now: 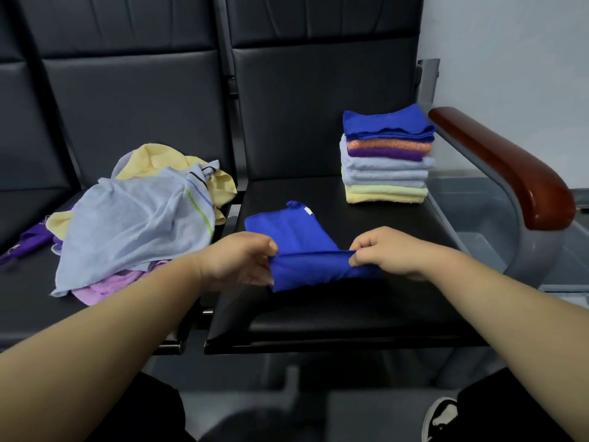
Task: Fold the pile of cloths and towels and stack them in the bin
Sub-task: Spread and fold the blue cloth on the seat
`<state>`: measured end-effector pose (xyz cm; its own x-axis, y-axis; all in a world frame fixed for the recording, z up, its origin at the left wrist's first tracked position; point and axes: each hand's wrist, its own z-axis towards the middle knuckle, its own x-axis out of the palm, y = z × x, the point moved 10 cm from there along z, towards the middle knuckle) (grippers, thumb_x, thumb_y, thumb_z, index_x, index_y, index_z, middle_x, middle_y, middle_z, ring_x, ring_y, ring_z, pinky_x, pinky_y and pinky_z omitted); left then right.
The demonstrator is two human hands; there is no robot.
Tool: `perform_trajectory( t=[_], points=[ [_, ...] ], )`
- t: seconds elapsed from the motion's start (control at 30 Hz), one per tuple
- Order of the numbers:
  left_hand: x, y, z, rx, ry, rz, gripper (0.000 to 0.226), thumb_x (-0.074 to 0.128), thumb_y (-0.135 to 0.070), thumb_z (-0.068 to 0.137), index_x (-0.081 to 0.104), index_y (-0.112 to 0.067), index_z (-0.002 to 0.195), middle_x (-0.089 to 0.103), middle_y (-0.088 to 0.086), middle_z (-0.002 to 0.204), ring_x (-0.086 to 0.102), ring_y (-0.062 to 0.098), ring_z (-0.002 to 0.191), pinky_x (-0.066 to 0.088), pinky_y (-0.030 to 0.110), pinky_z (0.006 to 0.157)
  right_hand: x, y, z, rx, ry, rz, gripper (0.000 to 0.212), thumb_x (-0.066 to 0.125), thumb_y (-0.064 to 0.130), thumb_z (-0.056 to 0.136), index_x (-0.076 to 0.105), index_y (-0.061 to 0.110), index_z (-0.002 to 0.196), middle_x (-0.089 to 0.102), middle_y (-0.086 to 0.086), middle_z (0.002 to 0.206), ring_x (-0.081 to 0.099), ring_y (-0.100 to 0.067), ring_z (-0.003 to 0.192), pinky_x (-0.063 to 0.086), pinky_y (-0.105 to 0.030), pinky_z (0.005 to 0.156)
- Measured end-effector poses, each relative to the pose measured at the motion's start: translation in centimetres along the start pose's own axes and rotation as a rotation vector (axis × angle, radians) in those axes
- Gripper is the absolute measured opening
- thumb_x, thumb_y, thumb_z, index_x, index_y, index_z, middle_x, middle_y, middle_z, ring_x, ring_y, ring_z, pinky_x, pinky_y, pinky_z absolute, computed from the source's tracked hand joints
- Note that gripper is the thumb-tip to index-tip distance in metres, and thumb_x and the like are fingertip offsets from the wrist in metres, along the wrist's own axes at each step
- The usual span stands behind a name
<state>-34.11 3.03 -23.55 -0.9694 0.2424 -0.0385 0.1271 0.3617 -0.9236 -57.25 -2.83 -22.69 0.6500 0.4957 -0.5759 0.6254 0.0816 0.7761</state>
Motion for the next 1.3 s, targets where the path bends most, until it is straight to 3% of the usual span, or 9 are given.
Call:
perform_trajectory(
  t=[0.17, 0.27, 0.43, 0.6, 0.77, 0.87, 1.07, 1.2, 1.3],
  points=[
    [-0.8, 0.0, -0.6, -0.115, 0.071, -0.103, 0.011, 0.062, -0.022, 0.065, 0.073, -0.022, 0.065, 0.069, 0.007, 0.080, 0.066, 0.026, 0.064, 0.052, 0.037, 0.078, 1.0, 0.9, 0.1, 0.053, 0.112, 0.429, 0.012, 0.071, 0.013, 0.084, 0.064, 0.014, 0.074, 0.057, -0.003, 0.073, 0.052, -0.016, 0.072, 0.041, -0.030, 0.064],
    [-1.5, 0.1, -0.4, -0.144, 0.045, -0.116, 0.019, 0.055, -0.022, 0.072, 0.073, -0.019, 0.074, 0.069, 0.007, 0.080, 0.066, 0.025, 0.064, 0.051, 0.036, 0.079, 0.5, 1.3, 1.2, 0.072, 0.039, 0.558, 0.020, 0.059, 0.003, 0.095, 0.075, 0.014, 0.088, 0.074, -0.003, 0.083, 0.065, -0.018, 0.081, 0.047, -0.030, 0.070],
    [-4.9, 0.9, 1.9, -0.187, -0.173, -0.163, 0.020, 0.045, -0.020, 0.088, 0.064, -0.015, 0.088, 0.069, 0.005, 0.084, 0.067, 0.022, 0.067, 0.051, 0.032, 0.075, -0.1, 1.6, 4.4, 0.093, -0.142, 0.589, 0.024, 0.059, 0.002, 0.096, 0.075, 0.019, 0.102, 0.075, -0.005, 0.097, 0.068, -0.019, 0.092, 0.054, -0.034, 0.079],
    [-8.3, 1.6, 4.7, -0.146, -0.394, -0.179, 0.015, 0.045, -0.018, 0.093, 0.057, -0.015, 0.085, 0.068, 0.004, 0.076, 0.068, 0.021, 0.067, 0.048, 0.032, 0.072, -0.8, 1.6, 8.3, 0.076, -0.329, 0.431, 0.024, 0.068, 0.014, 0.096, 0.067, 0.024, 0.118, 0.069, -0.006, 0.110, 0.069, -0.021, 0.094, 0.052, -0.031, 0.067],
    [-11.3, 1.1, 7.0, -0.063, -0.563, -0.099, 0.012, 0.049, -0.013, 0.093, 0.052, -0.016, 0.082, 0.057, 0.006, 0.065, 0.055, 0.020, 0.058, 0.037, 0.026, 0.053, -0.8, 1.2, 11.9, 0.071, -0.423, 0.317, 0.030, 0.072, 0.017, 0.095, 0.064, 0.029, 0.121, 0.070, -0.003, 0.108, 0.070, -0.019, 0.097, 0.061, -0.036, 0.080],
    [-12.8, 0.7, 8.1, -0.005, -0.671, 0.125, 0.013, 0.053, -0.014, 0.095, 0.060, -0.009, 0.086, 0.062, 0.009, 0.070, 0.061, 0.021, 0.057, 0.038, 0.024, 0.046, -0.7, 0.9, 13.7, 0.078, -0.456, 0.279, 0.030, 0.073, 0.019, 0.094, 0.064, 0.029, 0.121, 0.072, 0.000, 0.105, 0.070, -0.017, 0.097, 0.061, -0.036, 0.081],
    [-13.5, 0.2, 9.2, -0.005, -0.764, 0.594, 0.024, 0.057, -0.034, 0.094, 0.064, -0.013, 0.087, 0.069, 0.002, 0.077, 0.066, 0.020, 0.077, 0.040, 0.029, 0.059, -0.3, 0.7, 14.4, 0.132, -0.451, 0.086, 0.043, 0.074, 0.031, 0.093, 0.062, 0.024, 0.133, 0.069, 0.006, 0.116, 0.063, -0.016, 0.110, 0.053, -0.034, 0.092],
    [-11.8, -0.3, 7.6, -0.035, -0.772, 0.669, 0.030, 0.054, -0.035, 0.098, 0.053, -0.005, 0.103, 0.061, 0.003, 0.085, 0.056, 0.018, 0.073, 0.037, 0.031, 0.061, -0.7, 0.6, 13.4, 0.242, -0.400, -0.210, 0.018, 0.060, 0.039, 0.096, 0.056, 0.021, 0.098, 0.061, -0.001, 0.092, 0.057, -0.022, 0.079, 0.041, -0.031, 0.059],
    [-9.3, -0.3, 5.9, -0.056, -0.754, 0.759, 0.030, 0.045, -0.030, 0.103, 0.042, -0.002, 0.113, 0.064, 0.016, 0.107, 0.063, 0.035, 0.097, 0.037, 0.035, 0.076, 0.9, 0.4, 12.1, 0.361, -0.257, -0.436, 0.036, 0.049, 0.044, 0.103, 0.062, 0.012, 0.114, 0.063, -0.011, 0.107, 0.056, -0.024, 0.079, 0.040, -0.033, 0.062]
  ],
)
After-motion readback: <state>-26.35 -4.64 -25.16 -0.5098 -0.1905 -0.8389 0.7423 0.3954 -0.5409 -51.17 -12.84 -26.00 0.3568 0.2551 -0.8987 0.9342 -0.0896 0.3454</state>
